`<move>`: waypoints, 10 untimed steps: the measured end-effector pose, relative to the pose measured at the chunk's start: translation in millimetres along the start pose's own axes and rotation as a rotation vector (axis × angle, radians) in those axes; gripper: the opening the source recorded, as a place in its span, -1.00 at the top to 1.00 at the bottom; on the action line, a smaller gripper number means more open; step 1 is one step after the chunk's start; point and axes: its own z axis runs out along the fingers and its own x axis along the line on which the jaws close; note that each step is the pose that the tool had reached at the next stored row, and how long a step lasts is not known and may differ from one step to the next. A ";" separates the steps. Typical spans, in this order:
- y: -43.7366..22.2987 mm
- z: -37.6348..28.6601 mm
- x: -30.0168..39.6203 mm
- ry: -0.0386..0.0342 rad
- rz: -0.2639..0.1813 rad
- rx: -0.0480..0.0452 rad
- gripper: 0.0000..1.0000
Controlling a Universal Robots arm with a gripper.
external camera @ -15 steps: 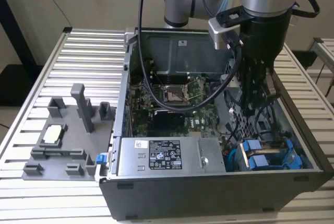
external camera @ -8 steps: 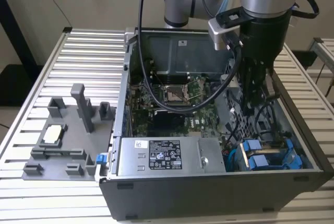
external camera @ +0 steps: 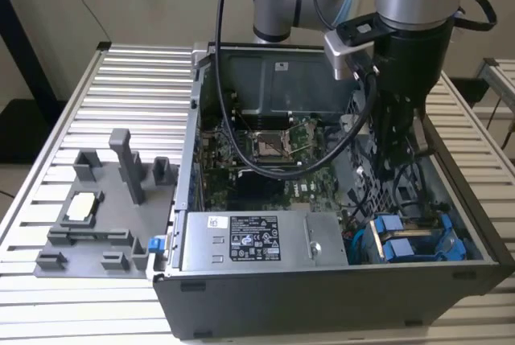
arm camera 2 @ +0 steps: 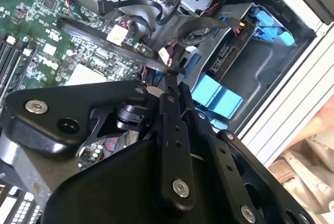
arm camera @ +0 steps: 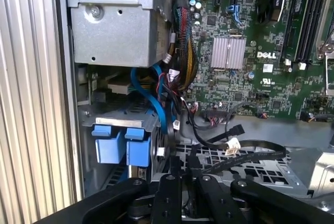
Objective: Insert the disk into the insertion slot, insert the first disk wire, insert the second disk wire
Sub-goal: 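Insert the second disk wire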
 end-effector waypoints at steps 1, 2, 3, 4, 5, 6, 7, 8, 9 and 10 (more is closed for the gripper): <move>-1.0 0.3 1.0 -0.0001 0.000 -0.0003 0.67; -2.2 0.7 2.3 0.0000 0.000 -0.0009 0.67; -3.5 1.1 3.8 -0.0001 0.000 -0.0018 0.68; -4.9 1.6 5.5 -0.0002 0.000 -0.0029 0.68; -6.3 2.1 7.7 -0.0003 0.000 -0.0041 0.68; -7.8 2.6 10.1 -0.0004 0.000 -0.0055 0.68; -9.2 3.1 12.5 -0.0005 0.000 -0.0070 0.68; -10.5 3.6 15.0 -0.0006 -0.001 -0.0083 0.68; -11.6 4.1 17.8 -0.0007 -0.001 -0.0097 0.68; -12.5 4.6 20.7 -0.0007 -0.001 -0.0108 0.68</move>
